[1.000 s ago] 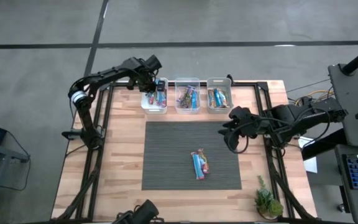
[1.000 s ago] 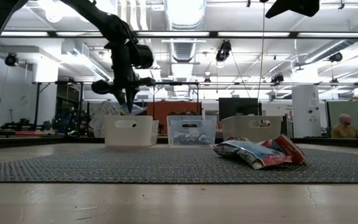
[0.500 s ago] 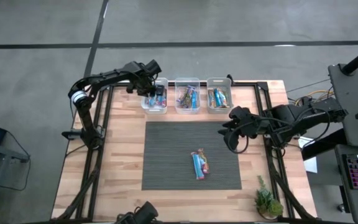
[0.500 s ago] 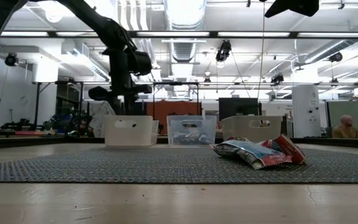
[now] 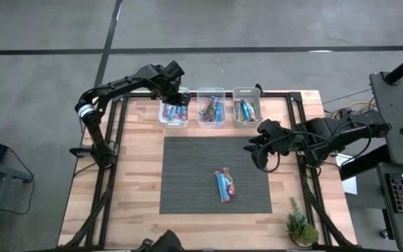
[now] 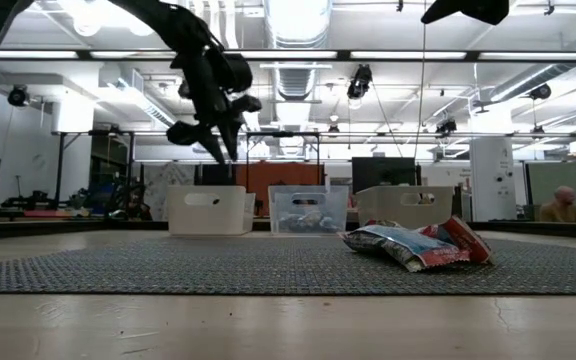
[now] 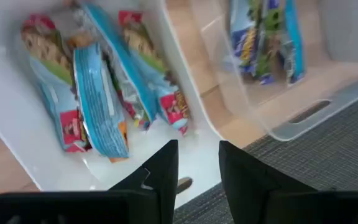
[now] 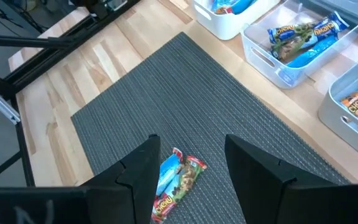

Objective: Pick and place Granola Bars by type
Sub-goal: Put the yellow granola bar into the white bin

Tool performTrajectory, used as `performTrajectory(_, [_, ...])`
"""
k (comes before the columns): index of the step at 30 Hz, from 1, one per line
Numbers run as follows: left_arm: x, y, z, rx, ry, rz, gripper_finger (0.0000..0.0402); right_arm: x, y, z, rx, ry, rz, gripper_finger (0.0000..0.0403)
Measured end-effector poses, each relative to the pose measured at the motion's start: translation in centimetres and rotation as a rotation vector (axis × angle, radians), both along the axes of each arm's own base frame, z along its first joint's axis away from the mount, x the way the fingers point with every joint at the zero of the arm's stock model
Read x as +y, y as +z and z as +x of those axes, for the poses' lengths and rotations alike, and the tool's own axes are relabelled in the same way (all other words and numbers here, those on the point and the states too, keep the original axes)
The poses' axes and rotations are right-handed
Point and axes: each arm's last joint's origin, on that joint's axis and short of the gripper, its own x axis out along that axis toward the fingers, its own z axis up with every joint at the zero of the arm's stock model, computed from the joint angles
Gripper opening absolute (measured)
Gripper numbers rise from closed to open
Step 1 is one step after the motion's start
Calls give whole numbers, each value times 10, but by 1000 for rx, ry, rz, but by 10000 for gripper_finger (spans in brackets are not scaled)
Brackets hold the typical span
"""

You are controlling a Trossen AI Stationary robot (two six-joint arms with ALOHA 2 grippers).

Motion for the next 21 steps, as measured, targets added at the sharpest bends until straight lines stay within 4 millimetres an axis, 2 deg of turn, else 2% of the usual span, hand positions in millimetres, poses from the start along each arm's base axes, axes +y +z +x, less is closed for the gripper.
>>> performTrajectory(3, [-1,6,0,5,-6,49,99,0,0,0,-1,0,0,171])
performTrajectory(21, [5,1,-5,69,47,122,99,0,1,1,-14,-13,17,171])
